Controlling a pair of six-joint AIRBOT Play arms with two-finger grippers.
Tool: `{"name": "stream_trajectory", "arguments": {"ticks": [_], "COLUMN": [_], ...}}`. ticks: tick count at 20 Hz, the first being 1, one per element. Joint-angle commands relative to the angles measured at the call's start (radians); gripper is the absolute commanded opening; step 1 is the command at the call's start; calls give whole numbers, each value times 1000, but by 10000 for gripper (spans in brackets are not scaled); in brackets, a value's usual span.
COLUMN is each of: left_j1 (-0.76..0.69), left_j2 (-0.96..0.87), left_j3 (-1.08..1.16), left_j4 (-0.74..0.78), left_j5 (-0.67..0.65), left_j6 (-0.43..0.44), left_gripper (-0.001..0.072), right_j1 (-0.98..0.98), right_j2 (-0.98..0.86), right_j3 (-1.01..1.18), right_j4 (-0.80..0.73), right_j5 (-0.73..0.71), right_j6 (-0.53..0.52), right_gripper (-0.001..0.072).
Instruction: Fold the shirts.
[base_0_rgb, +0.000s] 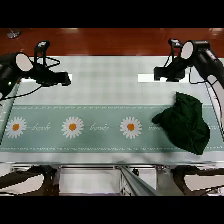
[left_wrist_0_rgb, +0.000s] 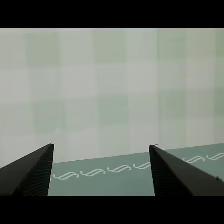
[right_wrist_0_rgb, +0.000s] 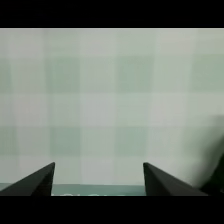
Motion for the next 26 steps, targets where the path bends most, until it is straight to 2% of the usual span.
{"name": "stream_trajectory", "arguments": {"ticks": [1, 2, 4, 6, 8, 11, 14, 15, 16, 18, 20, 24, 26], "left_j1": [7, 18, 19, -6, -45, -58, -58, -59, -59, -58, -43, 76, 121], "left_j2": [27, 61, 192, 348, 454, 471, 436, 426, 417, 400, 396, 427, 502], "left_j3": [-6, -36, -174, -373, -552, -657, -658, -658, -658, -657, -639, -531, -542], "left_j4": [9, 7, -41, -112, -120, -121, -140, -157, -175, -196, -194, -180, -181], "left_j5": [-85, -80, -8, 97, 193, 235, 272, 290, 302, 314, 301, 83, 26], "left_j6": [87, 90, 91, 90, 75, 60, 60, 60, 60, 61, 103, 179, 180], "left_gripper": [704, 704, 704, 704, 704, 704, 704, 704, 704, 704, 704, 704, 704], "right_j1": [-38, -71, -164, -232, -278, -324, -330, -330, -330, -330, -330, -329, -329], "right_j2": [105, 172, 356, 542, 657, 628, 518, 488, 467, 453, 469, 589, 634], "right_j3": [-13, -63, -253, -516, -768, -964, -974, -969, -965, -929, -806, -416, -222], "right_j4": [-228, -274, -262, -256, -206, -84, -20, 12, 49, 145, 170, 209, 251], "right_j5": [154, 160, 77, -68, -190, -266, -275, -275, -275, -270, -221, -174, -170], "right_j6": [-31, -32, 2, 104, 190, 195, 134, 109, 74, -50, -111, -179, -212], "right_gripper": [632, 632, 631, 631, 631, 631, 631, 610, 520, 26, 31, 30, 30]}}
